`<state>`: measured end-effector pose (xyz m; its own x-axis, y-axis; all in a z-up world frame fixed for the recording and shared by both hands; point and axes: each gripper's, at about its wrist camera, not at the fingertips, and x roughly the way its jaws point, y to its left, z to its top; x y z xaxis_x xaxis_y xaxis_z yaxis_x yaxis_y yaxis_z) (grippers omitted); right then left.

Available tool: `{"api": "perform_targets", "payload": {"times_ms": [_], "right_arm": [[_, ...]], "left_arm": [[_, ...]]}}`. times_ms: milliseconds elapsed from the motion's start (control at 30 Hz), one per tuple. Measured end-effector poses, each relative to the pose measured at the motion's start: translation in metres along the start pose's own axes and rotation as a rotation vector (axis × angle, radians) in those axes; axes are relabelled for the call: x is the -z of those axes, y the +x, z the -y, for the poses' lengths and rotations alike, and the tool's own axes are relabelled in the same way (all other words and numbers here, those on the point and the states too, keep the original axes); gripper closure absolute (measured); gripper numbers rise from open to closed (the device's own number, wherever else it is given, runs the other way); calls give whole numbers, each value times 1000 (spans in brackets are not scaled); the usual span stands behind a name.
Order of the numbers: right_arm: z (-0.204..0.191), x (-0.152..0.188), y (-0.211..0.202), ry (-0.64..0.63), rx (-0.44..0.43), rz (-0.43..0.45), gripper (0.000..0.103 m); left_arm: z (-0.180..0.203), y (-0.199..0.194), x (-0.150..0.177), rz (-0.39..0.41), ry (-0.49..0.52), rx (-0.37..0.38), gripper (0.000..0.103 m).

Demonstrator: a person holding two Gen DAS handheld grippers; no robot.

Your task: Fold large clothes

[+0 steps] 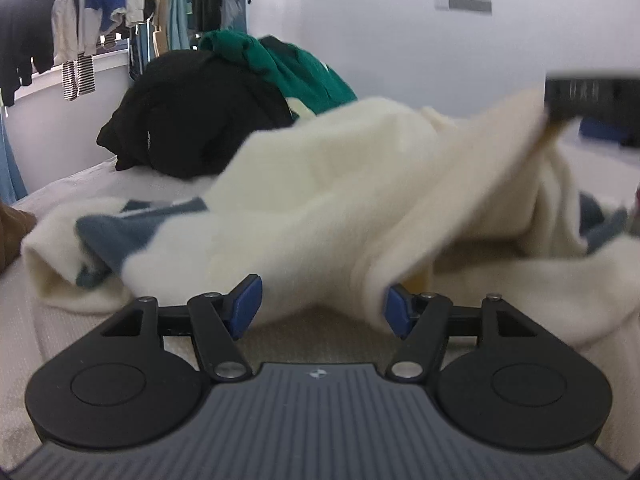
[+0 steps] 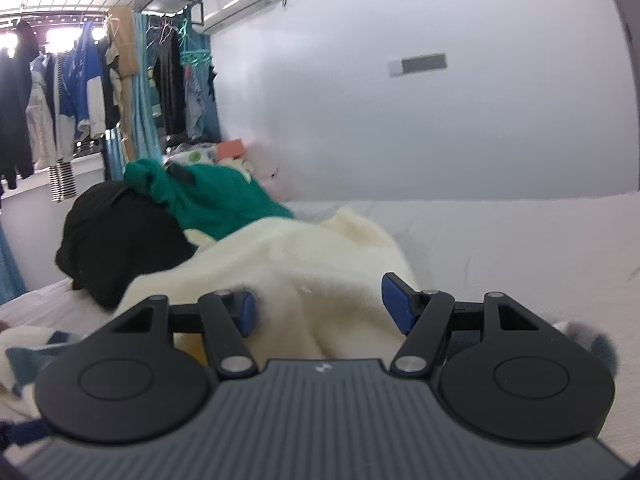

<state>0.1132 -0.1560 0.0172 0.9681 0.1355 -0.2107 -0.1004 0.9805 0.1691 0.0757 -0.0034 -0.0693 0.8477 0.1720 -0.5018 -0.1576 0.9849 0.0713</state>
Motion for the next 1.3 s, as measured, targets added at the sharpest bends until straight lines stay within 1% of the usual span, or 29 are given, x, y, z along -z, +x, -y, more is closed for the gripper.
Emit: {"api": "perform_targets", "payload": {"times_ms": [67, 133, 200, 233, 333, 400, 467, 500, 567, 600, 667, 767, 867, 900, 933, 967, 1067, 1167, 1300], "right_arm": [[2, -3, -5, -1, 17, 34, 38], [5, -6, -8, 6, 19, 53, 38], [5, -7, -10, 2, -1, 51, 38], [4, -6, -10, -1, -3, 50, 38], [5, -4, -8, 3, 4, 30, 39], [4, -3, -8, 9, 1, 21, 40], [4, -2, -8, 16, -10, 18, 40], [3, -2, -8, 11, -16, 17, 40], [1, 0, -7, -9, -20, 11, 40], [-1, 2, -6, -19, -20, 6, 40], [-5, 6, -4, -48, -11, -10, 40], [-11, 16, 8, -107, 15, -72, 40], [-11, 33, 25, -122, 57, -157, 41], [-11, 39, 32, -128, 78, -196, 41], [-9, 45, 39, -126, 102, -235, 42], [-6, 48, 42, -110, 111, -247, 42], [0, 41, 38, -61, 123, -216, 42], [0, 27, 20, -61, 130, -135, 42], [0, 10, -6, -41, 143, -59, 42]], "left_arm": [[5, 5, 1, -1, 33, -18, 33], [9, 7, 3, 7, 54, -64, 33], [13, 10, 0, 50, 76, -127, 33], [14, 10, -2, 74, 83, -140, 33], [21, 13, -7, 141, 136, -169, 33], [25, 18, -9, 174, 178, -159, 33], [30, 27, -11, 162, 214, -150, 32], [30, 34, -12, 142, 219, -140, 32], [26, 44, -14, 122, 212, -154, 32], [22, 49, -16, 117, 203, -168, 31], [9, 53, -21, 101, 139, -186, 31], [-14, 53, -30, 89, 22, -207, 31], [-34, 50, -36, 71, -78, -199, 30], [-38, 49, -37, 76, -94, -194, 30], [-41, 45, -37, 82, -100, -192, 26], [-42, 44, -38, 89, -101, -187, 24], [-44, 38, -38, 105, -107, -168, 24], [-44, 25, -36, 131, -128, -146, 23], [-49, -2, -39, 206, -158, -102, 21]]}}
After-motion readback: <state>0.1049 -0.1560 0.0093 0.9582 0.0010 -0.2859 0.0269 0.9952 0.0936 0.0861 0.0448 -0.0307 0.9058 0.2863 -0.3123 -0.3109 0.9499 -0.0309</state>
